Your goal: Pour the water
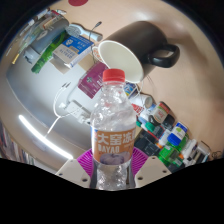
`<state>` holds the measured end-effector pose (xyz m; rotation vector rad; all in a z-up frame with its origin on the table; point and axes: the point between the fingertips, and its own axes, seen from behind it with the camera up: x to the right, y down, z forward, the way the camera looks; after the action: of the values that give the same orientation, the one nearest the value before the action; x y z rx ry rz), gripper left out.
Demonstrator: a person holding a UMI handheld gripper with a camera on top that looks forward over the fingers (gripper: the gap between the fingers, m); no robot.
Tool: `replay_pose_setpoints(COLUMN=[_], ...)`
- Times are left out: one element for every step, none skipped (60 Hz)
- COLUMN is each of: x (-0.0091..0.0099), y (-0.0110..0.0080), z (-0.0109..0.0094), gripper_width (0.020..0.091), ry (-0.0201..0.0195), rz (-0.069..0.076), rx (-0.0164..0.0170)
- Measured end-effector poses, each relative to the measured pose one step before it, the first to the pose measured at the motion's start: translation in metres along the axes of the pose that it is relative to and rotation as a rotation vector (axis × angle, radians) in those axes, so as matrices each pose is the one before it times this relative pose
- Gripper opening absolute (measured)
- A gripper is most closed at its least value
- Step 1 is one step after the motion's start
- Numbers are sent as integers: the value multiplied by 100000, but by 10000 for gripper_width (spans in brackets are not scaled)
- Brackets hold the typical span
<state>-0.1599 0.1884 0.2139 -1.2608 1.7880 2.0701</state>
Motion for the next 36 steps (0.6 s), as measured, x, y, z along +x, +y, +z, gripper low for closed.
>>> replay_pose_setpoints(x=[-87, -95, -92, -54, -40, -12, 4, 30, 11, -178, -93, -100, -82, -105, -152, -224, -239, -366, -470, -593, -695, -713, -738, -659, -600, -511, -545, -680, -396, -374, -341, -297, 136, -50, 34, 161], y=[32, -9, -14, -35, -14, -1, -24, -20, -30, 37, 22, 61, 47, 71, 92, 90, 174, 32, -36, -120, -172, -308, -422, -491, -579, -677, -703, -893, -1136, -1211, -1321, -1400, -1478, -1554, -1886, -1051], z=[11, 18, 17, 14, 9, 72, 13, -2, -4, 254, 13, -25, -33, -42, -63, -95, -306, -73, -92, -125, -210, -211, -267, -272, -309, -349, -1024, 216, -412, -476, -524, -521, -1115, -526, -433, -486], gripper_width=[447, 448, 447, 447, 448, 446, 447, 448, 448, 446, 448, 446, 447, 446, 450, 447, 448, 447, 449, 447, 448, 444, 444, 444, 443, 446, 444, 445, 446, 447, 447, 447, 447, 448, 449, 451], ry=[-170, -203, -216, -117, -87, 57, 84, 32, -232, 316, -75, 158, 420, 553, 490, 407, 318, 452, 611, 42, -224, -312, -292, -86, 54, 215, -1743, 2148, 187, -32, -280, -340, -2165, 67, 492, 621], rz=[648, 689, 523, 420, 251, 313, -59, -432, -733, -590, -1133, -1688, -2447, -3197, -4034, -4817, -5155, -5903, -5764, -6533, -6798, -7214, -7572, -7872, -8029, -7901, -7630, -7080, -7546, -7375, -7304, -7185, -7596, -7110, -6854, -6980], rx=[-105, 92, 89, 158, 82, 396, -74, 37, 104, 870, 161, 19, -80, -160, -214, -257, -451, -270, 165, -144, -41, 126, 310, 311, 348, 398, 286, 1419, 1291, 1659, 1916, 2061, 2446, 2465, 2369, 2357])
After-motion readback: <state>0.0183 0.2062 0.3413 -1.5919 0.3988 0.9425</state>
